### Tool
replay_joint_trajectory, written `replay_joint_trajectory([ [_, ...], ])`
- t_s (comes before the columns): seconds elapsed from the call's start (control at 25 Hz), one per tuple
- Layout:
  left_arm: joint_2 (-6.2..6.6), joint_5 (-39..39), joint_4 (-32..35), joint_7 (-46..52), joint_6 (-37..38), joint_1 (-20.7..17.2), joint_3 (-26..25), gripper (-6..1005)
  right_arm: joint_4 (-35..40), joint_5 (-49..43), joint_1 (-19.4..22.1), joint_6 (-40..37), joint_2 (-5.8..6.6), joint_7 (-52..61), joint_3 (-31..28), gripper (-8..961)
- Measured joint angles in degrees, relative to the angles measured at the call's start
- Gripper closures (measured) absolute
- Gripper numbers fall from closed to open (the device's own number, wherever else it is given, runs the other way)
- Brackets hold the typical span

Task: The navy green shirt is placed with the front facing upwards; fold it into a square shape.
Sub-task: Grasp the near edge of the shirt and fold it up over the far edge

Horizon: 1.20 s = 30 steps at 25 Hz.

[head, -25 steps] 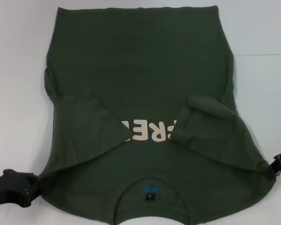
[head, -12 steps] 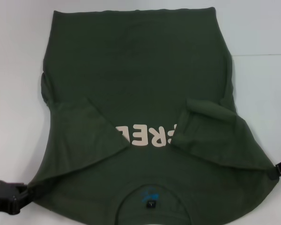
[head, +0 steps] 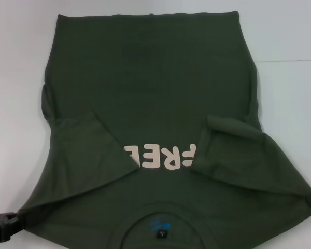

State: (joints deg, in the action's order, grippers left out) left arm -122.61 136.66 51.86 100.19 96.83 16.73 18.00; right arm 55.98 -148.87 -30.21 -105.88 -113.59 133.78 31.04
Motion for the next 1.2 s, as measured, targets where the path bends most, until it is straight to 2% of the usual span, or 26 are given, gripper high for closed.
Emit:
replay_joint_trajectory([
  [0.28,-0.05,0.0,-0.8,0.2,2.4,-1.7,-5.2,966,-1.7,0.5,0.7,-0.2,0.14,-1.7,-2.0,933],
  [0.96,-0.03,0.1,-1.0,1.4,10.3,-3.6,-8.0,966,-2.6,0.9,1.2,-4.0,0.18,-4.4,-4.5,934],
  [1.2,0.16,0.9,-1.0,1.7,10.6,-3.2,-8.7,966,-4.9,3.0,1.0,-4.2,1.23,-5.1,-4.5,933],
])
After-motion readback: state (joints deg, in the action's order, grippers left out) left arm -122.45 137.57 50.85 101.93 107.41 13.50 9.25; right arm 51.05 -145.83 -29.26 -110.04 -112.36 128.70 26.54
